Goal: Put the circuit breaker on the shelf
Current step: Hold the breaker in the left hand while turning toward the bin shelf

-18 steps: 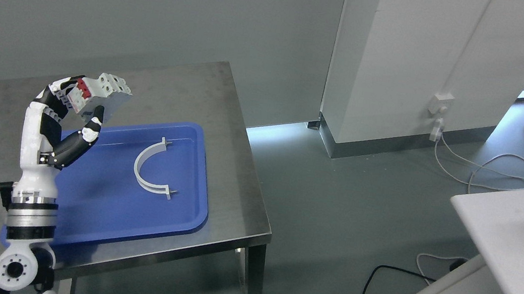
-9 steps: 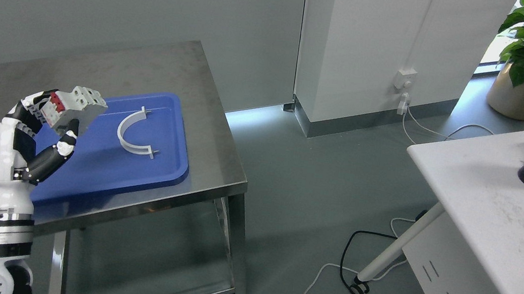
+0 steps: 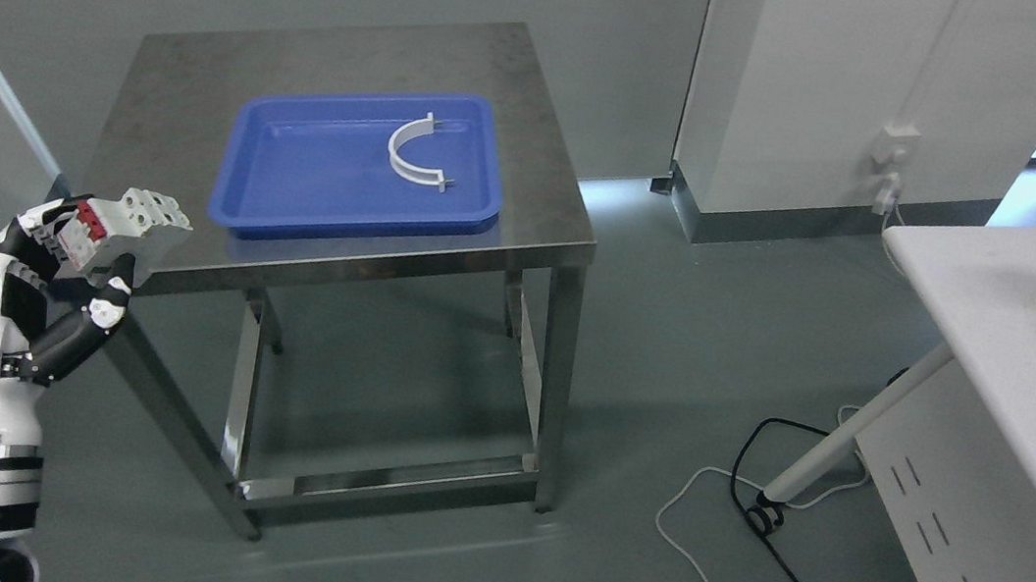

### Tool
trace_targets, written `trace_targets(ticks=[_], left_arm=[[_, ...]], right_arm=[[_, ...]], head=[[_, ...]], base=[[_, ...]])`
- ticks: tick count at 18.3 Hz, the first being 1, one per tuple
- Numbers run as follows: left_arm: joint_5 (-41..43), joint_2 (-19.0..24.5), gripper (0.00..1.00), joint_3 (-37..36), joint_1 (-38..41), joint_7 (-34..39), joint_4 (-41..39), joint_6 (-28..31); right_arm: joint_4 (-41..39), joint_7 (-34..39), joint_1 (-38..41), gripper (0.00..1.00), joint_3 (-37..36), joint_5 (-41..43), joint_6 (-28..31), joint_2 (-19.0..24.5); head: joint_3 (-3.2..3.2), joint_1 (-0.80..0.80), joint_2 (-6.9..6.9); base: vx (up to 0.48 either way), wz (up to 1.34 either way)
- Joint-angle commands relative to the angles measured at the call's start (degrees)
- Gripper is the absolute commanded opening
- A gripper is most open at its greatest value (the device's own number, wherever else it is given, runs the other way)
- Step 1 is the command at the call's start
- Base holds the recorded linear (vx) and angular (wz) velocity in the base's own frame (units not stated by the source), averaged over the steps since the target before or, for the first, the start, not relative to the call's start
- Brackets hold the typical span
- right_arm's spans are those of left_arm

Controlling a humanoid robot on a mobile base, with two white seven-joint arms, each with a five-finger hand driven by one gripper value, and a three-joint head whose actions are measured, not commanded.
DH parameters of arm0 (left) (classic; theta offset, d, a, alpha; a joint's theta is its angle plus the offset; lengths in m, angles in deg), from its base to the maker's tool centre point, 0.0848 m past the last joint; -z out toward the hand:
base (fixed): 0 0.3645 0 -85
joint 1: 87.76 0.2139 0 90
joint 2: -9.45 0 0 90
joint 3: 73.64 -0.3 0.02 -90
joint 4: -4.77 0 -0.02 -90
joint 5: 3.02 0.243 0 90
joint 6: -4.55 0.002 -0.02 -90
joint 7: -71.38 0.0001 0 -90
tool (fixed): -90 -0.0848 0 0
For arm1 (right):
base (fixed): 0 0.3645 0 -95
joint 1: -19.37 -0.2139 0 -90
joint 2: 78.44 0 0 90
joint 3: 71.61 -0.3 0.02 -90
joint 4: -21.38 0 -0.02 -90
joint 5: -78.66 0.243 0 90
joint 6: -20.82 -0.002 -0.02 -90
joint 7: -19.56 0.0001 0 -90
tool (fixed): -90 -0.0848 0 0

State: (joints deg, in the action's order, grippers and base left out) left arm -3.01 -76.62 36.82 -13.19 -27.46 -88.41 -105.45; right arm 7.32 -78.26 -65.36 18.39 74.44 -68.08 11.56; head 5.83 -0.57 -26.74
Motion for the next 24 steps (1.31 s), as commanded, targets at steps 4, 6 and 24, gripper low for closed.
trace_targets(ticks=[4, 6, 24], left_arm=[[-1.07, -0.24, 0.12, -4.10, 1.89, -1.27, -4.10, -0.57], [-1.07, -0.24, 0.12, -4.99, 1.80, -1.27, -4.11, -0.48], [-0.98, 1.26, 0.14, -7.36, -10.23, -8.48, -4.63, 0.05]], right_arm=[[0.00, 0.00, 0.00, 1.00, 1.14, 0.00, 3.38, -1.00], [0.00, 0.00, 0.00, 1.00, 1.14, 0.00, 3.38, -1.00], [0.00, 0.00, 0.00, 1.00, 1.14, 0.00, 3.38, -1.00]], head=[[0.00, 0.00, 0.00], [0.00, 0.00, 0.00], [0.00, 0.00, 0.00]], base=[[-0.457, 0.40], [-0.444, 0.36], [-0.374, 0.49]])
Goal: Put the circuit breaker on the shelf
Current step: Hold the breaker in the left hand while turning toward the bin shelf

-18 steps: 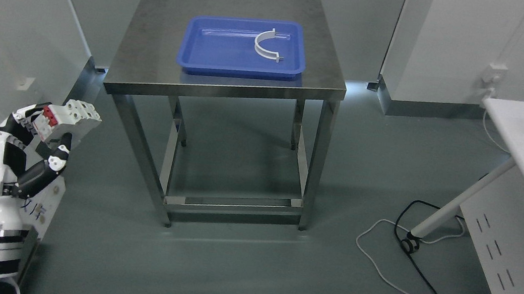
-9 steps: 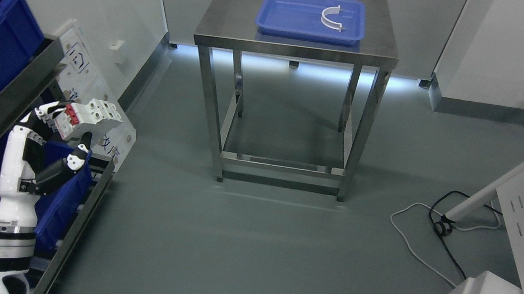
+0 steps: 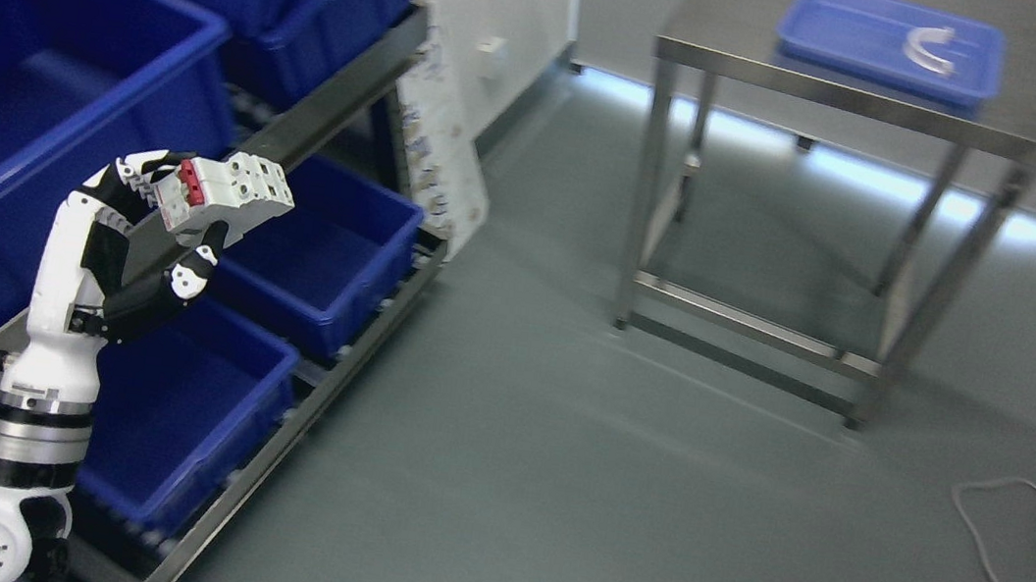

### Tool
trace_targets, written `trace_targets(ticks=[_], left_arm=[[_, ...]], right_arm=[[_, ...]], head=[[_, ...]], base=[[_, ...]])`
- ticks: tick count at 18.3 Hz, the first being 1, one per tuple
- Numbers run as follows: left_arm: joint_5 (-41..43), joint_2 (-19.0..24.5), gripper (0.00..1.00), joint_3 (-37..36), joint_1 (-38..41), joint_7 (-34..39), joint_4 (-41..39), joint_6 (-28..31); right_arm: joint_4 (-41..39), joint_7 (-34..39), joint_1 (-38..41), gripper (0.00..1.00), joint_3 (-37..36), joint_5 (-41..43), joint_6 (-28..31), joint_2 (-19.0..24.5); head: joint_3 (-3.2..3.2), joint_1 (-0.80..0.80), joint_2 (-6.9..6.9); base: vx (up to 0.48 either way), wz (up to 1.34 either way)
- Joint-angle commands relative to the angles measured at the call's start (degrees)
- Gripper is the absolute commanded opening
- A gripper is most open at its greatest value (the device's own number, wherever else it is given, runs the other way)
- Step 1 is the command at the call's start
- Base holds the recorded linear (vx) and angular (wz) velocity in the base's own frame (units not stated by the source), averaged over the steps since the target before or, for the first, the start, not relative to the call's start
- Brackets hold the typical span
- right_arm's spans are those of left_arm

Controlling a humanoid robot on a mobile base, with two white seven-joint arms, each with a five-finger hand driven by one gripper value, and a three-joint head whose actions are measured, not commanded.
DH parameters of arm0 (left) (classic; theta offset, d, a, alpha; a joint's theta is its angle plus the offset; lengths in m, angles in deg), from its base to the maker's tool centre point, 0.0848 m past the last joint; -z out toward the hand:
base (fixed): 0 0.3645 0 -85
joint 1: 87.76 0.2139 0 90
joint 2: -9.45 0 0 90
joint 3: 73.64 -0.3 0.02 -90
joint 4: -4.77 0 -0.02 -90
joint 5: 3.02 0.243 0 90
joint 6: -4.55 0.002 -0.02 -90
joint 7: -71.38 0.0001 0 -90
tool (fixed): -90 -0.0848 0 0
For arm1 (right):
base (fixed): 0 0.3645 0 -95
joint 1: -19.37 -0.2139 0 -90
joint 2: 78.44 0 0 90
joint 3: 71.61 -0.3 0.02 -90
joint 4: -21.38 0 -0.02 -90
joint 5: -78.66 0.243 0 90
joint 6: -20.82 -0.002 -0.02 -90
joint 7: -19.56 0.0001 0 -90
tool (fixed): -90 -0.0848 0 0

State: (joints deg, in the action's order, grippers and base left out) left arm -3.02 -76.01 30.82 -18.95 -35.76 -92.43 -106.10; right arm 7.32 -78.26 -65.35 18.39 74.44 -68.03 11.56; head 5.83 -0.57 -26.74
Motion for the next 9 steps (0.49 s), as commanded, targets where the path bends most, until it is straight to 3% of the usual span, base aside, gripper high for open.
trace_targets(ticks=[1, 4, 9], left_arm=[[-0.97, 0.82, 0.14, -1.36, -5.96, -0.18, -0.61, 1.14], [-0.97, 0.83, 0.14, -2.58, -14.03, -0.18, -0.53, 7.62], [3.76, 2.23, 0.14, -8.47, -27.30, -0.88, 2.19, 26.50]], right_arm=[[-0.01, -0.01, -0.01, 1.00, 1.14, 0.00, 3.34, -1.00], [-0.01, -0.01, -0.01, 1.00, 1.14, 0.00, 3.34, -1.00], [-0.01, -0.01, -0.01, 1.00, 1.14, 0.00, 3.34, -1.00]], head=[[0.00, 0.00, 0.00], [0.00, 0.00, 0.00], [0.00, 0.00, 0.03]], base=[[-0.120, 1.19], [-0.092, 1.32], [0.002, 1.27]])
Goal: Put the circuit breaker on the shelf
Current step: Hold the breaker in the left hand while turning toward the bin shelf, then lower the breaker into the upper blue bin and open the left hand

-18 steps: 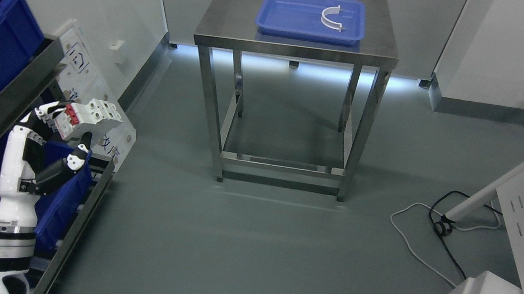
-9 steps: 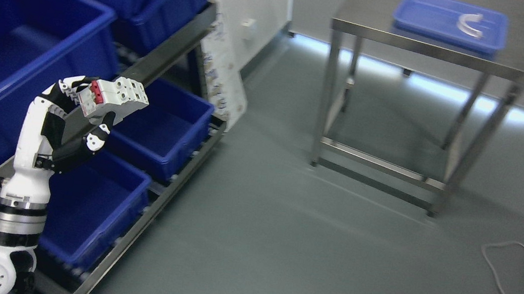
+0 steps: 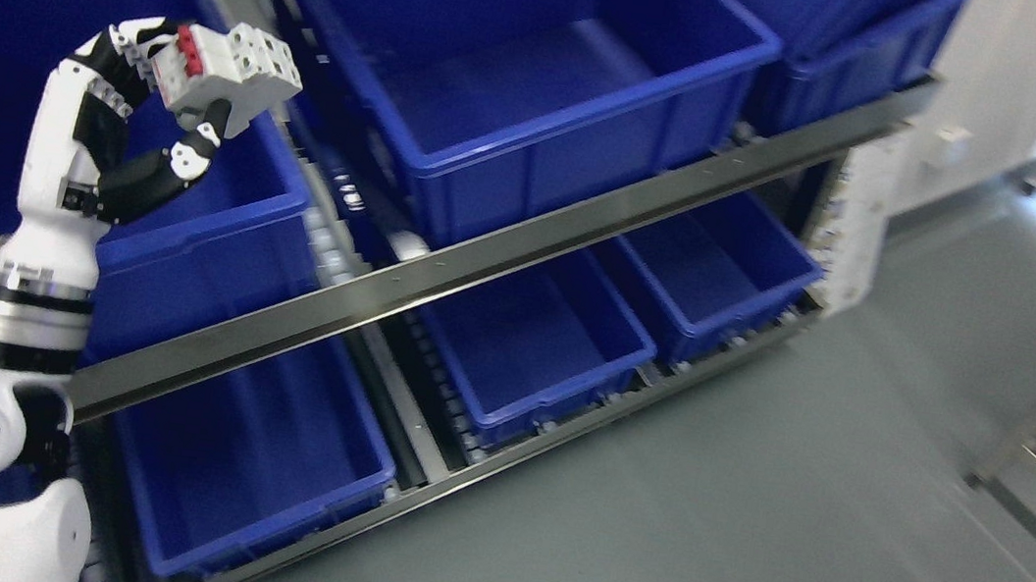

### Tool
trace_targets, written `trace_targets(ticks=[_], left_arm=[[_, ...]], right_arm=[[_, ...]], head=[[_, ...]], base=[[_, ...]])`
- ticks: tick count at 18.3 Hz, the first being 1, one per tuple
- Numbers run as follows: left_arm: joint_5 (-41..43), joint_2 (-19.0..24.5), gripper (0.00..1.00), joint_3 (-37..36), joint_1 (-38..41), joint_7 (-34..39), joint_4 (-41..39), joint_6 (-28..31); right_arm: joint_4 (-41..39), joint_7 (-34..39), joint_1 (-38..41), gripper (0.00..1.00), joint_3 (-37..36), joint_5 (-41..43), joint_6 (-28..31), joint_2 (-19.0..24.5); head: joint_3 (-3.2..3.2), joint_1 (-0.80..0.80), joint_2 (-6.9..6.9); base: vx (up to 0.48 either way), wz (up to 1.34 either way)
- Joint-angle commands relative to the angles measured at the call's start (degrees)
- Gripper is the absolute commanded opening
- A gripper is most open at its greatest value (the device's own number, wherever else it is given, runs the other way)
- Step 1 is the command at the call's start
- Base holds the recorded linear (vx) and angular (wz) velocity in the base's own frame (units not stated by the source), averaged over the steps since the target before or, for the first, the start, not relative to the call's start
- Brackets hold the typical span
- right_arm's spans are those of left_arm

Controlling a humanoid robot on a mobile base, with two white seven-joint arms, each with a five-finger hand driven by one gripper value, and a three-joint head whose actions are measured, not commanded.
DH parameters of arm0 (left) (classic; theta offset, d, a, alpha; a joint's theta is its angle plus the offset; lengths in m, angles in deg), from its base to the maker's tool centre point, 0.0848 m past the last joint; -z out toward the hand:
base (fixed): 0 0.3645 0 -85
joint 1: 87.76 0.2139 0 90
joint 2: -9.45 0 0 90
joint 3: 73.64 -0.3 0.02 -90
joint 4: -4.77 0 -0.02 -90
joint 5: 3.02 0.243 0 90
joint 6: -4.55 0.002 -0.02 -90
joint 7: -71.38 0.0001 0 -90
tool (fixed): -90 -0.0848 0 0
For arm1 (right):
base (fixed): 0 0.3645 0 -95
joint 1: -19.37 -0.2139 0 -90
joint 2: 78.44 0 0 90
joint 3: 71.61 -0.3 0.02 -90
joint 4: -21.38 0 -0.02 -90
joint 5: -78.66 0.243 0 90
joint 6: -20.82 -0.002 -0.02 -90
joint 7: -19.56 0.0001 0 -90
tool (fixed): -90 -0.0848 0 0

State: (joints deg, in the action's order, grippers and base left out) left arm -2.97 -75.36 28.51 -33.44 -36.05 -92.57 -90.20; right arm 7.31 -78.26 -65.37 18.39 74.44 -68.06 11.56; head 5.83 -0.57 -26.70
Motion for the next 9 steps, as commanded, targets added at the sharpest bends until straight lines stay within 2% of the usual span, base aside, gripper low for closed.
trace_targets(ticks=[1, 3, 6, 9], left_arm=[[5.90, 2.02, 0.14, -7.39, -15.80, -1.38, 4.25, 14.38], [12.38, 3.86, 0.14, -10.46, -20.12, -6.19, 9.69, 17.48], [23.73, 4.75, 0.14, -12.94, -25.57, -14.11, 21.81, 17.85], [28.33, 4.13, 0.15, -15.82, -29.44, -15.36, 31.05, 17.59]], right_arm=[[0.00, -0.01, 0.02, 1.00, 1.14, 0.00, 3.36, -1.00], [0.00, -0.01, 0.02, 1.00, 1.14, 0.00, 3.36, -1.00], [0.00, -0.01, 0.02, 1.00, 1.14, 0.00, 3.36, -1.00], [0.00, -0.01, 0.02, 1.00, 1.14, 0.00, 3.36, -1.00]], head=[[0.00, 0.00, 0.00], [0.00, 0.00, 0.00], [0.00, 0.00, 0.01], [0.00, 0.00, 0.01]], base=[[0.056, 1.11], [0.098, 0.98], [0.122, 0.67], [0.145, 0.31]])
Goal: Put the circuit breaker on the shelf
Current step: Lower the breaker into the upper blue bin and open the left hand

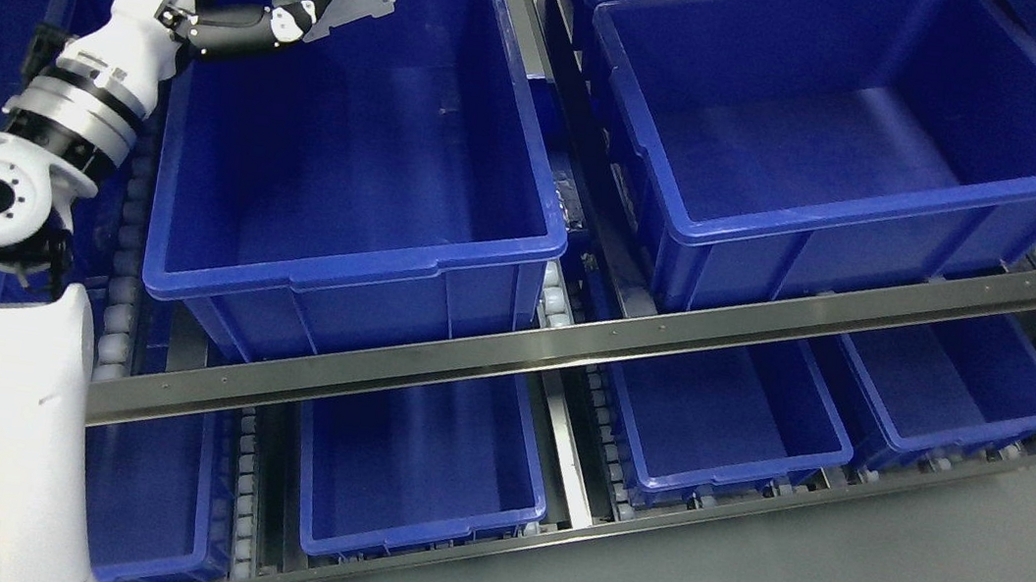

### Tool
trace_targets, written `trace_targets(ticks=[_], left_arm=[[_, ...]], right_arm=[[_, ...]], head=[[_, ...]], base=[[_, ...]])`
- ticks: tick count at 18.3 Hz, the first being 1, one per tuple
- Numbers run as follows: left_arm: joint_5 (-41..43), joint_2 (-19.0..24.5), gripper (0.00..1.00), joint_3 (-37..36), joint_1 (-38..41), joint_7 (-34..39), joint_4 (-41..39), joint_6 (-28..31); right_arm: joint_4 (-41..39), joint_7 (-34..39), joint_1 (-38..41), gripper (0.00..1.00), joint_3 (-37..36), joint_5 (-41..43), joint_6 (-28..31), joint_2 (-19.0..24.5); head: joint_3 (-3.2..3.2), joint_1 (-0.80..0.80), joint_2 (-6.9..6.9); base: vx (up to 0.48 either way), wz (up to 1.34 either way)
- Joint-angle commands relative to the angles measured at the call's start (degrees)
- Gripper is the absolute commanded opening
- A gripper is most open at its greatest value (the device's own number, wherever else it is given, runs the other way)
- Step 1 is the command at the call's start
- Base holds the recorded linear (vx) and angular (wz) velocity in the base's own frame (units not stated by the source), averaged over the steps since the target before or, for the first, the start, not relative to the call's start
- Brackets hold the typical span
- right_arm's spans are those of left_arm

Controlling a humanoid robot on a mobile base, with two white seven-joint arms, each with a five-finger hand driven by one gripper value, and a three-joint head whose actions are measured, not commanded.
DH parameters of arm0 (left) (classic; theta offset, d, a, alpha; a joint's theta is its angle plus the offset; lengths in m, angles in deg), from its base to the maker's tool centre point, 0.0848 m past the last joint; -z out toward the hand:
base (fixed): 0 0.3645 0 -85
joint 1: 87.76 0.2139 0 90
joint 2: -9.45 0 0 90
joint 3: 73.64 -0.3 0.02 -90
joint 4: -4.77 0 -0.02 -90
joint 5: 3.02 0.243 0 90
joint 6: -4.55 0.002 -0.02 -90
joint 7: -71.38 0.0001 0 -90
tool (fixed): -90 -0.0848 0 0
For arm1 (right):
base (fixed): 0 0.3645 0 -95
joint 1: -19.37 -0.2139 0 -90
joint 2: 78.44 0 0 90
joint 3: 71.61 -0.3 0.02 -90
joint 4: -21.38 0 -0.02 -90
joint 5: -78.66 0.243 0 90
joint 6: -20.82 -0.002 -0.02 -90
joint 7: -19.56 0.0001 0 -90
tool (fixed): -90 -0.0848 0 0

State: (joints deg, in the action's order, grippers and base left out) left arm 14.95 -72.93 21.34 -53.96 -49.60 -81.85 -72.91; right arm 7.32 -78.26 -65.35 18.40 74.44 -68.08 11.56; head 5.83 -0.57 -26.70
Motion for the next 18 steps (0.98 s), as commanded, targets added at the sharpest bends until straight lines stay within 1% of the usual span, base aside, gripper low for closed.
trace_targets(ticks=[1, 3, 4, 6, 7, 10, 11, 13, 16, 18], left_arm=[[11.72, 2.14, 0.15, -10.15, -10.15, -1.54, 24.00, -0.14], [17.68, 2.40, 0.15, -10.78, -12.35, -1.45, 31.39, -3.21], [19.10, 2.75, 0.15, -10.87, -13.40, -1.45, 35.25, -4.09], [19.82, 4.24, 0.15, -11.66, -14.99, -1.36, 42.82, -5.59], [19.82, 4.51, 0.15, -12.44, -15.25, -1.01, 47.29, -7.60], [20.25, 3.64, 0.15, -13.24, -16.04, 0.48, 53.11, -8.58], [20.61, 3.55, 0.15, -13.68, -16.66, 1.70, 57.13, -9.89], [20.78, 3.90, 0.16, -13.85, -16.75, 4.87, 59.72, -11.74], [20.87, 4.07, 0.19, -14.03, -16.75, 5.32, 60.16, -11.84], [20.87, 4.16, 0.27, -14.03, -16.75, 5.75, 60.34, -11.93]], right_arm=[[0.00, -0.01, 0.00, 1.00, 1.14, 0.00, 3.38, -1.00], [0.00, -0.01, 0.00, 1.00, 1.14, 0.00, 3.38, -1.00], [0.00, -0.01, 0.00, 1.00, 1.14, 0.00, 3.38, -1.00], [0.00, -0.01, 0.00, 1.00, 1.14, 0.00, 3.38, -1.00], [0.00, -0.01, 0.00, 1.00, 1.14, 0.00, 3.38, -1.00], [0.00, -0.01, 0.00, 1.00, 1.14, 0.00, 3.38, -1.00], [0.00, -0.01, 0.00, 1.00, 1.14, 0.00, 3.38, -1.00], [0.00, -0.01, 0.00, 1.00, 1.14, 0.00, 3.38, -1.00], [0.00, -0.01, 0.00, 1.00, 1.14, 0.00, 3.38, -1.00], [0.00, -0.01, 0.00, 1.00, 1.14, 0.00, 3.38, -1.00]], head=[[0.00, 0.00, 0.00], [0.00, 0.00, 0.00], [0.00, 0.00, 0.00], [0.00, 0.00, 0.00], [0.00, 0.00, 0.00], [0.00, 0.00, 0.00], [0.00, 0.00, 0.00], [0.00, 0.00, 0.00], [0.00, 0.00, 0.00], [0.00, 0.00, 0.00]], base=[[0.160, 0.14], [0.130, 0.01], [0.142, -0.02], [0.143, -0.05], [0.115, -0.10], [0.103, -0.08], [0.092, -0.05], [0.085, -0.05], [0.057, -0.05], [0.030, -0.05]])
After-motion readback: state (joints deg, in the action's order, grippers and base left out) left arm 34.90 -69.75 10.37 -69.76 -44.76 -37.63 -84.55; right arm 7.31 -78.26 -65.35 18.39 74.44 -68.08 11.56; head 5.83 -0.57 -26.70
